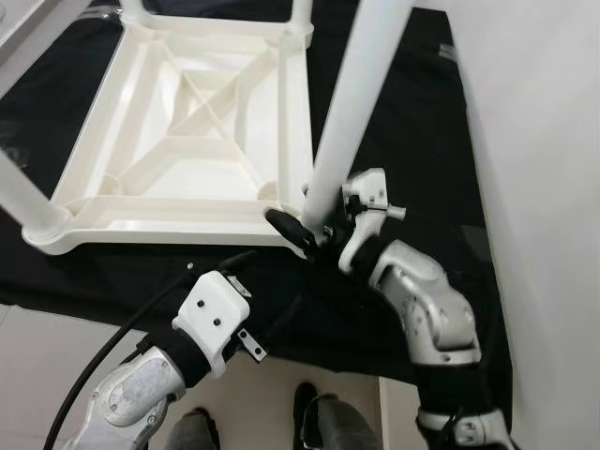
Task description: Building children table
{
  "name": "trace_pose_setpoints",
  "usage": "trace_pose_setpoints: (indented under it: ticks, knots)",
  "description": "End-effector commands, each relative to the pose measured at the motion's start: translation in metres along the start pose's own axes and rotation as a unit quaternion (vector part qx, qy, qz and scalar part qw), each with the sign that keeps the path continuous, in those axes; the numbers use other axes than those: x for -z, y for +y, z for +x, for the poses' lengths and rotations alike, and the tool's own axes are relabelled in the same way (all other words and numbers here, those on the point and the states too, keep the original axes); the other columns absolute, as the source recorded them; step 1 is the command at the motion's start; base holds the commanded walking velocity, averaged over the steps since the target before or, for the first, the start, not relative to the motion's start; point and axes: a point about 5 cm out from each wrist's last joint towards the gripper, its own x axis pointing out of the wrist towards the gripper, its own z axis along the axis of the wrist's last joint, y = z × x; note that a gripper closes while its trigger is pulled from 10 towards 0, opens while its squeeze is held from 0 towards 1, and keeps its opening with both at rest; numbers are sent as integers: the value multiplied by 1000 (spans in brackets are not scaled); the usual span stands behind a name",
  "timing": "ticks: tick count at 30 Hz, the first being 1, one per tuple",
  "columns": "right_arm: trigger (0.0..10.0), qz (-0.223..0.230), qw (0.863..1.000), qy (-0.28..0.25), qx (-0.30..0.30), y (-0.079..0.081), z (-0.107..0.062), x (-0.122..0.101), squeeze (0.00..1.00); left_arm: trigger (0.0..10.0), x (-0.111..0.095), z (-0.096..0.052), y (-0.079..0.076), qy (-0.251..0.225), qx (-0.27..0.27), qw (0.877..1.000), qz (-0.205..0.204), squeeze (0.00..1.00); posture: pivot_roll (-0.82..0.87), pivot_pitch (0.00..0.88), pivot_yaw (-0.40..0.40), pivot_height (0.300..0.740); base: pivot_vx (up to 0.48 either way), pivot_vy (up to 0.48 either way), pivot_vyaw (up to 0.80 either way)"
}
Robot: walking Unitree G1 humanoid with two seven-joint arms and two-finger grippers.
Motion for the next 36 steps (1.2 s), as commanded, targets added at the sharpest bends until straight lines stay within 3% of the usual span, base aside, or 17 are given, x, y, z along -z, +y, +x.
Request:
trace_pose_setpoints:
  ticks: [1, 3, 4, 7, 9, 13, 18, 19, 29, 35, 36]
  knots:
    - [10000, -25, 997, -12, -67, 0, 1, -11, 710, 10000, 6, -1, -5, 15, 8, 1000, -12, 0, 118, 269, -116, 740, 0, 0, 0]
    - [10000, -42, 995, -5, -85, -3, 0, -14, 710, 10000, 6, 0, -6, 14, 9, 1000, -12, 0, 118, 269, -116, 740, 0, 0, 0]
    - [10000, -81, 990, 17, -116, -7, 0, -15, 0, 10000, 6, 1, -6, 14, 10, 1000, -11, 0, 122, 267, -123, 740, 0, 0, 0]
    - [10000, -119, 971, 63, -199, -15, -2, -16, 0, 10000, 7, 2, -6, 15, 9, 1000, -5, 0, 133, 267, -129, 740, 0, 0, 0]
    - [10000, -119, 960, 76, -241, -15, -2, -16, 0, 10000, 6, 2, -6, 15, 8, 1000, -4, 0, 135, 266, -130, 740, 0, 0, 0]
    - [10000, -107, 951, 88, -278, -23, 3, -16, 0, 10000, 6, 2, -6, 15, 8, 1000, -3, 0, 140, 266, -132, 740, 0, 0, 0]
    - [10000, -96, 948, 86, -290, -28, 8, -17, 0, 10000, 6, 2, -6, 14, 9, 1000, -2, 0, 143, 266, -132, 740, 0, 0, 0]
    - [0, -88, 946, 89, -299, -31, 12, -16, 0, 10000, 6, 2, -7, 15, 10, 1000, 0, 0, 144, 267, -132, 740, 0, 0, 0]
    - [0, -77, 949, 98, -291, -43, 4, -8, 0, 10000, 6, 3, -8, 13, 12, 1000, -1, 0, 127, 269, -134, 740, 0, 0, 0]
    - [0, -107, 961, 130, -217, -53, -6, 5, 0, 10000, 7, 5, -10, 12, 14, 1000, -4, 0, 119, 269, -138, 740, 0, 0, 0]
    - [0, -106, 969, 134, -178, -55, -12, 10, 0, 10000, 7, 5, -10, 12, 14, 1000, -5, 0, 110, 268, -146, 740, 0, 0, 0]
